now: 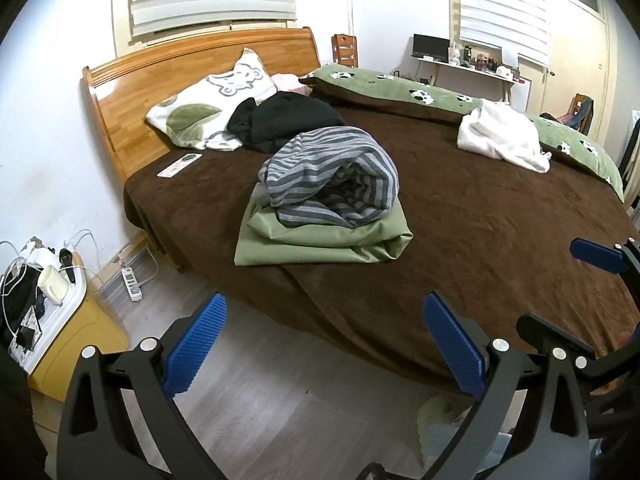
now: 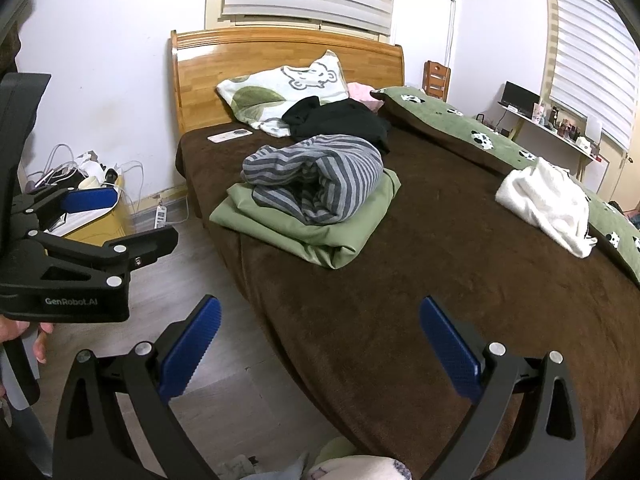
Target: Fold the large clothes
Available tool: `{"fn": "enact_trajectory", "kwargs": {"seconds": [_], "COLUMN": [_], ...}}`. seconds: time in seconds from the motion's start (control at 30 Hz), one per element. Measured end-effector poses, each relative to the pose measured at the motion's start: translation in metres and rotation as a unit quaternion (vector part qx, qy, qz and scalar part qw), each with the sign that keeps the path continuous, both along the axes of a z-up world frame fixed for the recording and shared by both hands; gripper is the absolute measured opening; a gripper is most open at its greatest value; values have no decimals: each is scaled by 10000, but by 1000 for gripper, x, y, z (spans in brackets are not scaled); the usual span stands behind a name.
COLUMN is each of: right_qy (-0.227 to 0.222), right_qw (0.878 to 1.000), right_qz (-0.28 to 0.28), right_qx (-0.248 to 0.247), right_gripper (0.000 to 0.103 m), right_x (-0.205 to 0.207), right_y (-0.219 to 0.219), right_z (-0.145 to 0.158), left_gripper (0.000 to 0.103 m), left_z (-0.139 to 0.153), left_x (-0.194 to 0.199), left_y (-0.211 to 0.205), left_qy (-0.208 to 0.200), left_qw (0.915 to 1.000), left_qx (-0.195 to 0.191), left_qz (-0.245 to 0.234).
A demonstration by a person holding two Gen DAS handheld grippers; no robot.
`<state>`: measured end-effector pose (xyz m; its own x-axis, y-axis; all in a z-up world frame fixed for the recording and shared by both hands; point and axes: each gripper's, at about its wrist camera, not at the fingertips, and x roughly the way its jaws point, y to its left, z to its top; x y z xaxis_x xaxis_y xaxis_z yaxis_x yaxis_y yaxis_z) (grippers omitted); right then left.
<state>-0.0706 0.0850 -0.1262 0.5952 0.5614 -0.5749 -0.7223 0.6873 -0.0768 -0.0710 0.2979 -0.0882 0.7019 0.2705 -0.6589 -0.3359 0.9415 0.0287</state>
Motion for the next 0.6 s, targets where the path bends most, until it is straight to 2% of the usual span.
{"fn": "enact_trajectory", "kwargs": {"seconds": [0.6], "right_qy": [-82], "right_qw": [9999], "right_qz": [-4], "right_qx": [-78], "right_gripper": [98], "right_x": [-2], "right_y": [1], "right_z": [0], "left_gripper": [96], "left_z": [1], "left_x": [3], "left_y": [-7], "left_qy": [124], "left_qw": [9996], "left_qx": [186], "left_qz": [-170]}}
